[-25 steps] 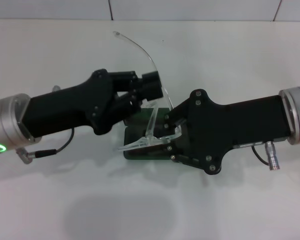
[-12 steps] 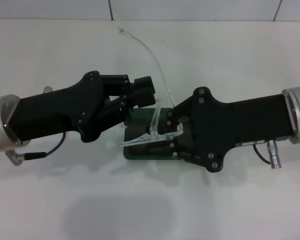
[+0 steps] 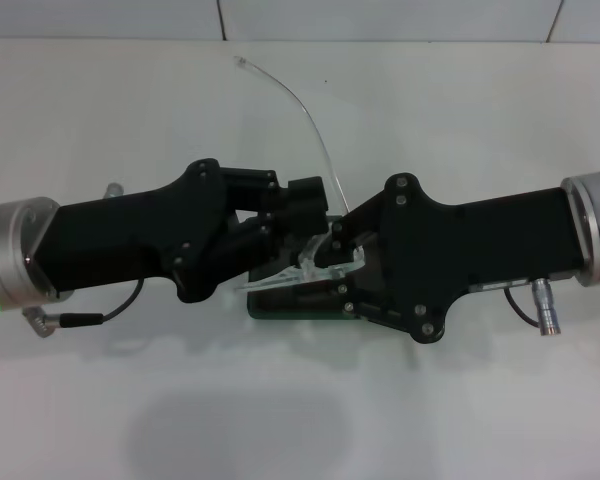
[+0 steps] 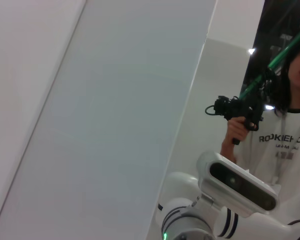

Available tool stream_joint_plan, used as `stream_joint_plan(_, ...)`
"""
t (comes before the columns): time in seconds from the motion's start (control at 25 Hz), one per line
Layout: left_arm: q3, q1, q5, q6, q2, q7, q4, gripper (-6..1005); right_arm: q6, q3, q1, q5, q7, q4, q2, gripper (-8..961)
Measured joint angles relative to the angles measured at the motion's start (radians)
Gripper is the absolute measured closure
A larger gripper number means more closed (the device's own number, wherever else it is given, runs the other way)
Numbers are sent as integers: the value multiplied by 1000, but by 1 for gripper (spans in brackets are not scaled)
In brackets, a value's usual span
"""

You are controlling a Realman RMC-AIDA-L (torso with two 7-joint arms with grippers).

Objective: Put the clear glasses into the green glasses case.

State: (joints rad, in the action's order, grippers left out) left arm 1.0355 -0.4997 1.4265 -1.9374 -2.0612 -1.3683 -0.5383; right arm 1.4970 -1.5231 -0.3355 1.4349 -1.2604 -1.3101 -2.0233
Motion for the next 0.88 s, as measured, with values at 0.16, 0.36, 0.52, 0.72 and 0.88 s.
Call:
stream_joint_plan(0.16, 9, -3, 4, 0, 0, 0, 0, 842, -2, 0, -1, 0, 0, 0, 0, 838)
stream_joint_plan(0.36, 18, -3, 2, 0, 0, 2, 0, 842, -3, 0, 1, -1, 1, 0, 0, 838)
stream_joint_plan(0.52, 13, 3, -16, 0, 0, 7, 2, 842, -4, -1, 4, -1, 1, 0, 0, 839)
stream_joint_plan(0.72, -5, 12, -88, 5, 13, 29, 34, 842, -5, -3, 7, -1, 1, 0, 0, 839)
stream_joint_plan(0.88, -80, 13, -86, 10, 17, 32, 61, 843, -4, -6, 7, -1, -2, -1, 0, 839)
